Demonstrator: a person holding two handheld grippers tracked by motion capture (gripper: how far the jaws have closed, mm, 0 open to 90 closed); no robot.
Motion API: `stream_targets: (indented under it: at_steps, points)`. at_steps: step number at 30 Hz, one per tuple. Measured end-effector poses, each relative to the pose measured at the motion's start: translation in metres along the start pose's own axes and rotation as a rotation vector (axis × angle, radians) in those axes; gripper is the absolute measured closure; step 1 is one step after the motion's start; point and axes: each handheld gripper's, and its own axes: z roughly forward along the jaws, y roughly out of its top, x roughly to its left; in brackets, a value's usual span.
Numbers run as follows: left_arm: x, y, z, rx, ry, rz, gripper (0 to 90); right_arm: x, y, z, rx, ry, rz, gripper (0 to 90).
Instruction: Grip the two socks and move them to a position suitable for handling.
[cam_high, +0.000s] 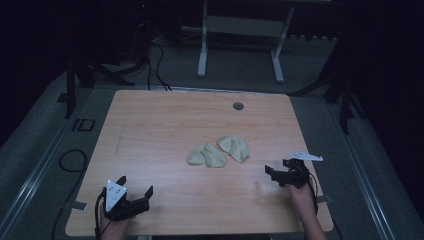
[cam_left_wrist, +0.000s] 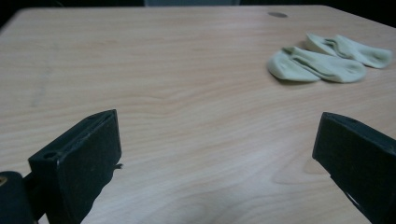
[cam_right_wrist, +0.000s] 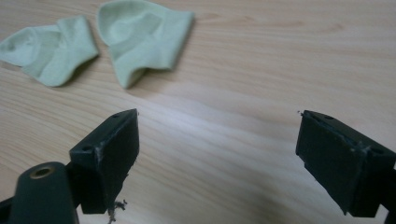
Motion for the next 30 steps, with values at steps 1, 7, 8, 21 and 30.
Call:
stream_targets:
  at_steps: [1, 7, 8, 21, 30]
  points:
    - [0.0, 0.0, 0.0, 0.0, 0.0, 0.0, 1.1, 0.003, 0.003, 0.002, 0.006, 0.001, -0.01, 13.2]
    - [-0.002, -0.001, 0.004, 0.058, -0.034, -0.012, 1.0, 0.019, 0.019, 0.019, 0.029, 0.011, -0.054, 13.2]
    - [-0.002, -0.001, 0.004, 0.058, -0.034, -0.012, 1.0, 0.019, 0.019, 0.019, 0.029, 0.011, -0.054, 13.2]
    - [-0.001, 0.0, 0.003, 0.062, -0.031, -0.025, 1.0, 0.052, 0.055, 0.053, 0.047, 0.003, -0.047, 13.6]
    - [0.0, -0.001, 0.003, 0.072, -0.038, -0.027, 1.0, 0.065, 0.077, 0.082, 0.08, -0.004, -0.042, 16.6]
